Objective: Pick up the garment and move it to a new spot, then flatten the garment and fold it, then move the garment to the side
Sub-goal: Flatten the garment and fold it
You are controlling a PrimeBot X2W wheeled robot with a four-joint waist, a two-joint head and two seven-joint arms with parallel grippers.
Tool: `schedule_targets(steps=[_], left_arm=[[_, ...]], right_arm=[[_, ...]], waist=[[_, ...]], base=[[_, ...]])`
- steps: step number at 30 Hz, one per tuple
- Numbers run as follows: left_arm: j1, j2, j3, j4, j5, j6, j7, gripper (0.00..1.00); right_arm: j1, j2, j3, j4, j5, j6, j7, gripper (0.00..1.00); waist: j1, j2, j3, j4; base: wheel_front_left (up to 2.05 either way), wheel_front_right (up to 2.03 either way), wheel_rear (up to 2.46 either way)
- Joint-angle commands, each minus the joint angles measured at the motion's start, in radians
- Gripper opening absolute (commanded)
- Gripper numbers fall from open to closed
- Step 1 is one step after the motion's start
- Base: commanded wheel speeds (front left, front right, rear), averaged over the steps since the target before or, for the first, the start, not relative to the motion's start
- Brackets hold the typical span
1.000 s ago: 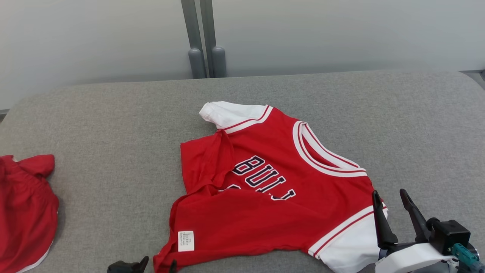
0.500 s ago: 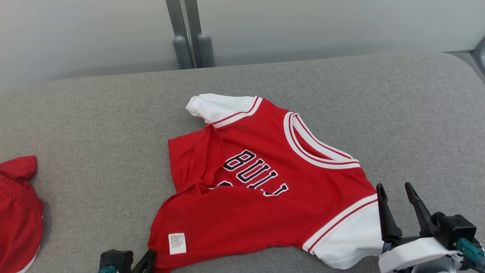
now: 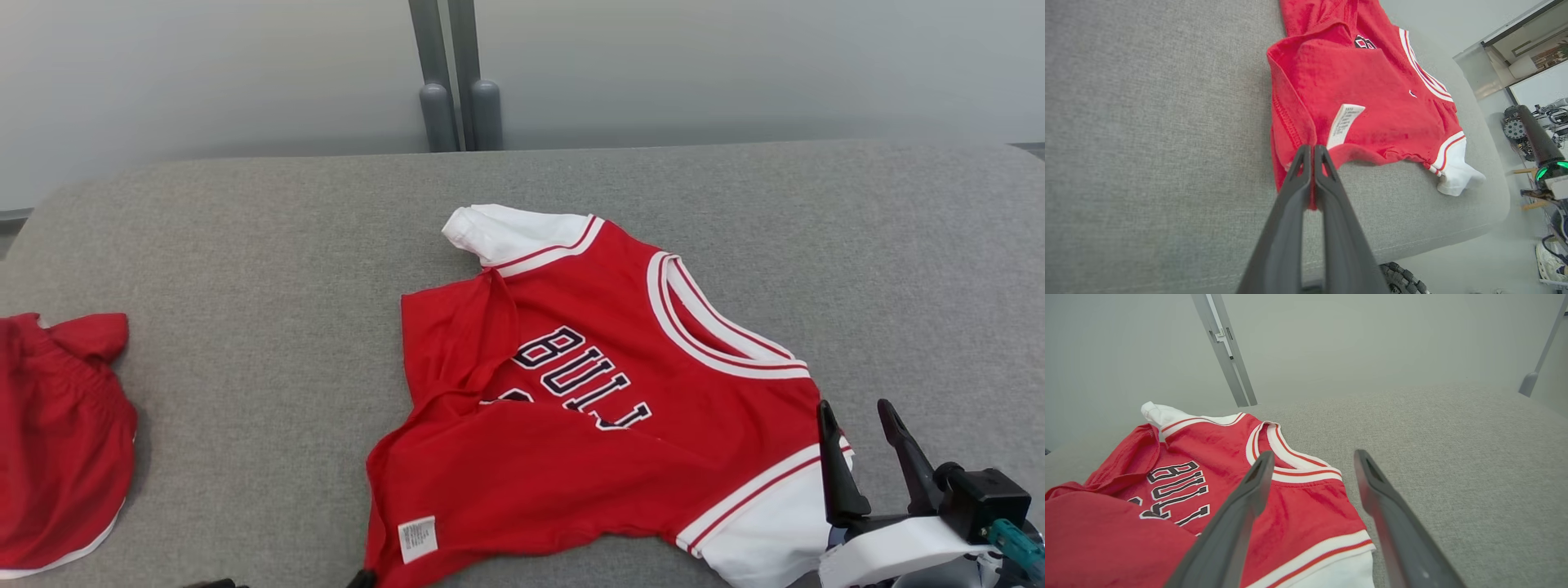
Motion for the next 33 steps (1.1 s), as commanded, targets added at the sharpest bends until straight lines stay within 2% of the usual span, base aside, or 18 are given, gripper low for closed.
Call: schedule_targets(steps=[1,4,7,11,12,13,14,18,22,24,28,32,33], left_arm=[[0.020,0.008,0.008,0.004,-0.036,-0.034,0.003,0.00],[0.042,0.030,-0.001,0.074,-0.059,-0.092,0.013,0.00],[0.013,0.028,-0.027,0.184,-0.016,-0.101,0.009,0.00],[-0.025,-0.021,-0.036,0.304,-0.006,-0.114,-0.027,0.02],[-0.030,-0.035,-0.025,0.327,-0.012,-0.110,-0.046,0.35],[-0.033,-0.044,-0.021,0.344,-0.010,-0.108,-0.058,0.86],[-0.033,-0.050,-0.021,0.359,-0.001,-0.106,-0.070,1.00],[-0.011,-0.052,-0.007,0.388,0.004,-0.070,-0.091,1.00],[0.010,-0.010,0.007,0.351,0.034,0.009,-0.088,1.00],[-0.004,0.003,0.019,0.304,0.057,0.035,-0.101,1.00],[-0.073,0.016,0.008,0.207,0.101,0.052,-0.089,1.00],[-0.186,-0.011,-0.046,0.196,0.155,0.044,-0.035,1.00],[-0.223,-0.037,-0.061,0.211,0.154,0.039,-0.017,1.00]], right_arm=[[0.006,-0.007,-0.001,-0.003,0.002,0.000,-0.003,1.00],[0.000,-0.009,0.005,0.001,0.003,0.000,-0.003,1.00],[-0.004,-0.012,0.011,0.004,0.003,0.000,-0.003,1.00],[-0.010,-0.015,0.021,0.007,0.004,0.000,-0.003,1.00],[-0.011,-0.017,0.022,0.006,0.004,0.000,-0.003,1.00],[-0.011,-0.018,0.022,0.005,0.005,0.000,-0.003,1.00],[-0.009,-0.020,0.023,0.006,0.005,0.000,-0.003,1.00],[0.001,-0.024,0.026,0.008,0.006,0.000,-0.003,1.00],[0.012,-0.027,0.020,0.001,0.006,0.000,-0.003,1.00],[0.015,-0.027,0.019,-0.001,0.005,0.000,-0.003,1.00],[0.014,-0.028,0.022,-0.004,0.001,0.000,-0.003,1.00],[-0.008,-0.031,0.031,-0.005,0.000,0.000,-0.003,1.00],[-0.015,-0.031,0.035,-0.006,0.000,0.000,-0.003,1.00]], waist=[[0.0000,0.0000,-0.003,0.014],[0.0000,0.0000,-0.004,0.022],[0.0000,0.0000,-0.003,0.027],[0.0000,0.0000,-0.006,0.022],[0.0000,0.0000,-0.007,0.019],[0.0000,0.0000,-0.008,0.016],[0.0000,0.0000,-0.010,0.011],[0.0000,0.0000,-0.020,-0.010],[0.0000,0.0000,-0.029,-0.030],[0.0000,0.0000,-0.030,-0.037],[0.0000,0.0000,-0.033,-0.052],[0.0000,0.0000,-0.024,-0.076],[0.0000,0.0000,-0.020,-0.084]], base=[[0.00,0.00,0.00],[0.00,0.00,0.00],[0.00,0.00,0.00],[0.00,0.00,0.00],[0.00,0.00,0.00],[0.00,0.00,0.00],[0.00,0.00,0.00],[0.00,0.00,0.00],[0.00,0.00,0.00],[0.00,0.00,0.00],[0.00,0.00,0.00],[0.00,0.00,0.00],[0.00,0.00,0.00]])
